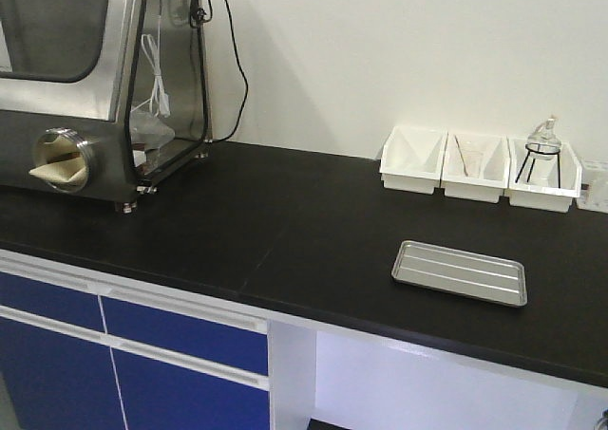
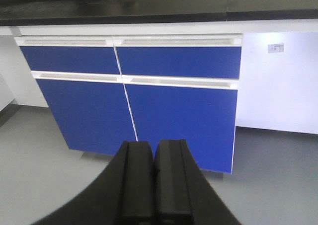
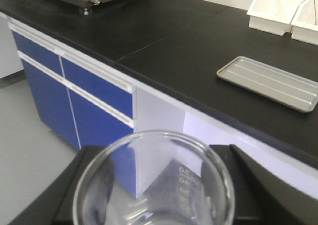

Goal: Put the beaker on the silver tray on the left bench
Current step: 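Drive the base to the bench with the silver tray, holding the beaker, then lower the held beaker with the right gripper onto the silver tray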

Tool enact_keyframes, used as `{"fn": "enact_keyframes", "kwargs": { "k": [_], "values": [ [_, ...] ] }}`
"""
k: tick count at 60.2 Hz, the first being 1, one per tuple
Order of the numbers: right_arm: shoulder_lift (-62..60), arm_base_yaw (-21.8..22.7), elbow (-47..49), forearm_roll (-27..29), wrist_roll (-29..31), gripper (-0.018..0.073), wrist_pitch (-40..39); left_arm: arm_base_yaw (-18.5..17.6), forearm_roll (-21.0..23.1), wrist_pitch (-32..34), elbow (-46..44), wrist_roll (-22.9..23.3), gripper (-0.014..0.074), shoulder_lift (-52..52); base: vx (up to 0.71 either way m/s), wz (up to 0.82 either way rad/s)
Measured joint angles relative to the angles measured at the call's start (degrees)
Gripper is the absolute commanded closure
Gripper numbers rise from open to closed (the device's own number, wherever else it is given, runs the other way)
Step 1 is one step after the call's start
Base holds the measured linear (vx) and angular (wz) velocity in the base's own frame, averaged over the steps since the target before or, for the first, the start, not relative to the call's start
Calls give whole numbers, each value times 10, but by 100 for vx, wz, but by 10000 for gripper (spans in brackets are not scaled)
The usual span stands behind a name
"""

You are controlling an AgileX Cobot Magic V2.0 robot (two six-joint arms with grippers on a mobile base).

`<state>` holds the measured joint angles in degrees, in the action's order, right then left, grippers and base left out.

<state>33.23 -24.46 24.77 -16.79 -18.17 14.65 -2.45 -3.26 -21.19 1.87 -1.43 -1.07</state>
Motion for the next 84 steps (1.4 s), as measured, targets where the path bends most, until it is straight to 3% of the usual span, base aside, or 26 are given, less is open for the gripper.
{"fn": "enact_keyframes", "kwargs": {
  "k": [84],
  "values": [
    [0,0,0,0,0,571,0,0,0,0,0,0,595,0,33,-24]
  ]
}}
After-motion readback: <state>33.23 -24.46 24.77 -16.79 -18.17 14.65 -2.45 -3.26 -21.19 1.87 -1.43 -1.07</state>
